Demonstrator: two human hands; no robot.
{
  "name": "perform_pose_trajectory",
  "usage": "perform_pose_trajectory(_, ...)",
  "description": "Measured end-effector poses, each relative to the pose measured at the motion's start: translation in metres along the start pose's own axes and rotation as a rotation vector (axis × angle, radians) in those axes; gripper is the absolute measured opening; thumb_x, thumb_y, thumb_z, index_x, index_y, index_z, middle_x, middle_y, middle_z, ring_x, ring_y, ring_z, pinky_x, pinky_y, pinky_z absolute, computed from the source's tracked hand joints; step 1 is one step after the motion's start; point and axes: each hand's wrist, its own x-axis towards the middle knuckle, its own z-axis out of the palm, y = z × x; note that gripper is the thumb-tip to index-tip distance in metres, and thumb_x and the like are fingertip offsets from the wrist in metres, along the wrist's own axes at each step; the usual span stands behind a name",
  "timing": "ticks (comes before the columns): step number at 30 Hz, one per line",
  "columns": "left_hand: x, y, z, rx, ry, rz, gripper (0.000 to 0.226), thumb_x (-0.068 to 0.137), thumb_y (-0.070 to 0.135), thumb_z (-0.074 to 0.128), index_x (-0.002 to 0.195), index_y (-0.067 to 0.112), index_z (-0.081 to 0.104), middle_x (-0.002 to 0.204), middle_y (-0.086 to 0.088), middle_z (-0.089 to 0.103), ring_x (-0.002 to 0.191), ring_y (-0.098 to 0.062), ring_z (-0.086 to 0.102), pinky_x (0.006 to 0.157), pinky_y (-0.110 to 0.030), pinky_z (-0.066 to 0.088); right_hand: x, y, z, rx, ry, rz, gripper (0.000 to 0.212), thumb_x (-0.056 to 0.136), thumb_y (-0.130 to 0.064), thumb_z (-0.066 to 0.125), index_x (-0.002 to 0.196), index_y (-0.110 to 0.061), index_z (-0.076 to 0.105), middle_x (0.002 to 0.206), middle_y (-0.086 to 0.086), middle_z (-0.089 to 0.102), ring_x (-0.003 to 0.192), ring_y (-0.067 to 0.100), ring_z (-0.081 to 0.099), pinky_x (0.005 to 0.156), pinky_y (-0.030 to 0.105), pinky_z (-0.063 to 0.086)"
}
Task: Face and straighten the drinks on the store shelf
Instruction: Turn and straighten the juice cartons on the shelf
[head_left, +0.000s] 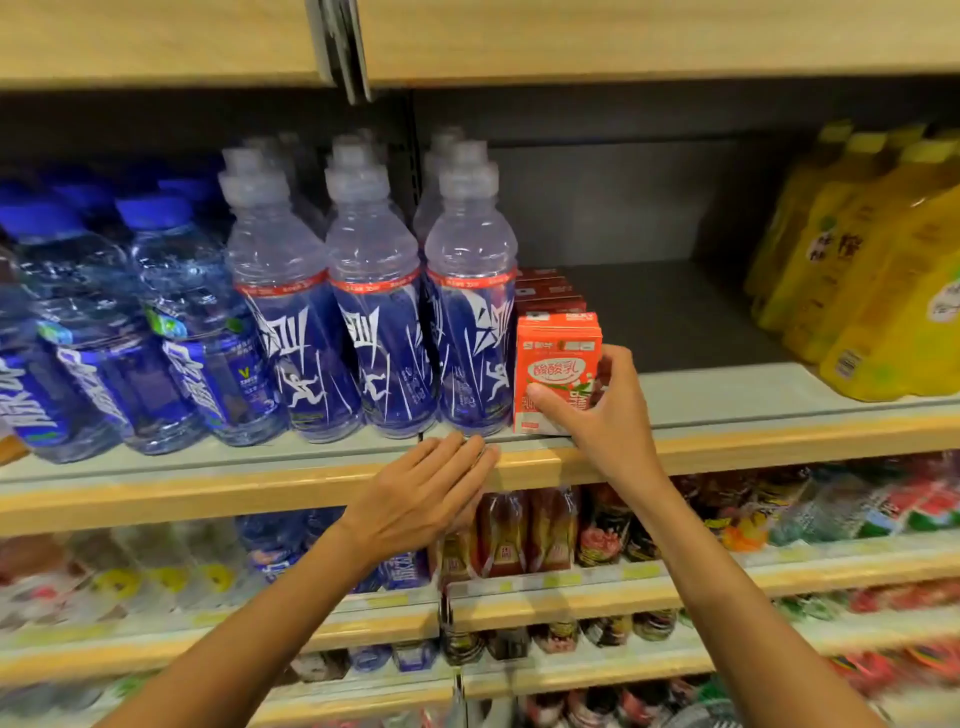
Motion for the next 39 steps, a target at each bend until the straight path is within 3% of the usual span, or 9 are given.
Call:
perform_pose_trajectory(4,-0.002,0.001,0.004,0.021,0.054,-0.023,0.039,0.094,0.028,0.050,0.124,0.002,0.052,0.109,-0.014,0.070,0.094,-0.026,0.069,0.083,-0.035,0.055,0.001,-0.002,0.002,-0.078,-0.074,0.031,0.050,0.077,-0.041,0.073,0.115,-0.029,0.043,0.114,-0.007,0.059,0.099,0.005,0.060,0.078,0.016,0.050)
perform_pose_trajectory(9,0.000,0.000,0.003,0.020,0.027,-0.053,0.041,0.093,0.029,0.051,0.124,0.003,0.053,0.109,-0.013,0.069,0.097,-0.025,0.066,0.087,-0.035,0.051,-0.001,-0.002,0.001,0.004,-0.140,0.025,0.045,0.085,-0.034,0.067,0.117,-0.025,0.036,0.099,-0.025,0.051,0.081,-0.014,0.058,0.063,-0.001,0.044)
perform_pose_trajectory(13,0.004,0.003,-0.006,-0.105,-0.059,-0.144,0.038,0.092,0.028,0.050,0.116,0.003,0.065,0.110,-0.014,0.068,0.099,-0.026,0.066,0.085,-0.036,0.054,-0.008,-0.011,-0.009,0.094,-0.092,0.039,0.042,0.087,-0.035,0.064,0.117,-0.025,0.036,0.100,-0.023,0.053,0.085,-0.024,0.055,0.063,0.000,0.044)
perform_pose_trajectory(16,0.013,0.002,-0.023,-0.247,-0.134,-0.203,0.035,0.093,0.024,0.046,0.109,0.002,0.067,0.107,-0.012,0.067,0.093,-0.023,0.066,0.076,-0.031,0.056,-0.015,-0.030,-0.021,0.180,-0.028,0.058,0.036,0.079,-0.050,0.058,0.106,-0.034,0.042,0.097,-0.022,0.057,0.082,-0.021,0.058,0.058,0.002,0.045)
perform_pose_trajectory(20,0.035,0.000,-0.056,-0.521,-0.113,-0.541,0.021,0.093,0.016,0.057,0.110,0.006,0.064,0.108,-0.004,0.065,0.093,-0.016,0.064,0.071,-0.026,0.054,-0.031,-0.051,-0.031,0.257,-0.064,0.052,0.036,0.072,-0.055,0.058,0.101,-0.035,0.049,0.091,-0.019,0.065,0.082,-0.012,0.064,0.057,0.004,0.046)
perform_pose_trajectory(24,0.076,0.000,-0.096,-1.182,0.097,-1.058,0.038,0.093,0.049,0.047,0.120,0.026,0.058,0.115,0.016,0.064,0.107,0.002,0.058,0.085,-0.013,0.047,-0.053,-0.064,-0.023,0.355,-0.157,0.051,0.050,0.070,-0.057,0.059,0.110,-0.029,0.055,0.092,-0.018,0.070,0.085,-0.001,0.069,0.061,0.009,0.050)
perform_pose_trajectory(27,0.100,0.004,-0.115,-1.549,0.143,-1.143,0.048,0.085,0.055,0.045,0.123,0.027,0.055,0.109,0.018,0.068,0.103,0.002,0.063,0.075,-0.009,0.050,-0.066,-0.073,-0.013,0.400,-0.229,0.021,0.049,0.076,-0.052,0.058,0.118,-0.027,0.055,0.099,-0.017,0.070,0.091,0.001,0.068,0.068,0.010,0.051)
perform_pose_trajectory(31,0.110,0.012,-0.122,-1.553,0.220,-1.270,0.054,0.075,0.059,0.048,0.118,0.027,0.054,0.104,0.010,0.069,0.094,-0.003,0.068,0.070,-0.014,0.053,-0.077,-0.081,-0.002,0.416,-0.278,-0.007,0.040,0.082,-0.049,0.055,0.118,-0.032,0.052,0.103,-0.025,0.066,0.097,-0.004,0.064,0.072,0.006,0.048)
perform_pose_trajectory(39,0.099,0.008,-0.116,-1.569,0.260,-1.392,0.051,0.081,0.054,0.047,0.116,0.018,0.057,0.102,0.001,0.071,0.090,-0.010,0.070,0.068,-0.017,0.054,-0.085,-0.076,0.004,0.411,-0.328,0.017,0.048,0.078,-0.052,0.057,0.120,-0.031,0.048,0.105,-0.022,0.067,0.099,-0.003,0.064,0.074,0.009,0.049)
